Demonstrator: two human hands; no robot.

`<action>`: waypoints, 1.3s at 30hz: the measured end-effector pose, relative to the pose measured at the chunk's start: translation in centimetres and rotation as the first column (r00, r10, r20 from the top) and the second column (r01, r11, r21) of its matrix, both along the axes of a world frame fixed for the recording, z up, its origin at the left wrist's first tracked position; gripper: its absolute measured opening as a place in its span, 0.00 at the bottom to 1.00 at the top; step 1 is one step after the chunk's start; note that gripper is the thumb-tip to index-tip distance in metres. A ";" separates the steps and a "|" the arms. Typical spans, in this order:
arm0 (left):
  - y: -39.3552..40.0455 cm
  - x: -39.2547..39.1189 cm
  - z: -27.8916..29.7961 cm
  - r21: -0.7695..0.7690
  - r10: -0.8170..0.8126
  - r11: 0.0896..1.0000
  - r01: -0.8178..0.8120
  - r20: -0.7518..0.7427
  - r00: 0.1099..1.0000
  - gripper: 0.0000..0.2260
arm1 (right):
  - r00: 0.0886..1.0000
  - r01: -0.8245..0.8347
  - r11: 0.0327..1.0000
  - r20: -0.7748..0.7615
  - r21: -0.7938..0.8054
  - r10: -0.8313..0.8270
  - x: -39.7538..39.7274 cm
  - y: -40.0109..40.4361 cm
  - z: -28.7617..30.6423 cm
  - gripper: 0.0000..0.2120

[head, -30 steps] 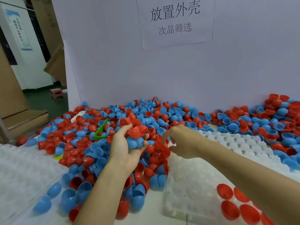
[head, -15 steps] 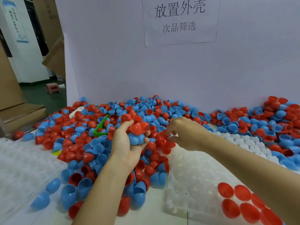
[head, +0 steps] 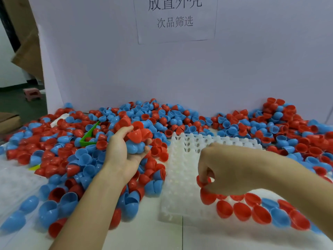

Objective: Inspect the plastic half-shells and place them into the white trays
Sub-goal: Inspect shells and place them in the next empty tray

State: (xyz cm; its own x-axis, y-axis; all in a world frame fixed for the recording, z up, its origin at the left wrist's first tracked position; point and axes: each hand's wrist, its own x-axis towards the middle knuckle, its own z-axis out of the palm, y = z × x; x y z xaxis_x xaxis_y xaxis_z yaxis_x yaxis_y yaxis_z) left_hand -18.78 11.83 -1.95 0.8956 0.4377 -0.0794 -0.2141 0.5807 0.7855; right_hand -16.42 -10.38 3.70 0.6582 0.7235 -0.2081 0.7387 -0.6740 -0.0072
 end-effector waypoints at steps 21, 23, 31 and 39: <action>-0.3 -0.6 0.4 -0.076 -0.056 0.996 0.055 -0.008 0.998 0.08 | 0.996 0.090 0.987 0.001 -0.134 -0.091 -1.8 1.0 -0.6 0.09; -0.5 -0.6 0.4 -0.081 -0.064 0.995 0.063 -0.010 0.998 0.09 | 0.995 0.096 0.990 -0.010 -0.101 -0.098 -1.4 0.8 -0.3 0.08; -1.2 -0.8 0.3 -0.008 -0.155 0.988 0.155 0.029 0.988 0.10 | 0.997 0.078 0.978 -0.016 0.195 -0.077 0.5 1.3 0.2 0.06; -1.8 -0.6 -0.2 0.200 -0.304 0.935 0.291 0.035 0.952 0.11 | 0.991 -0.117 0.783 0.118 0.610 0.057 1.5 4.0 0.6 0.16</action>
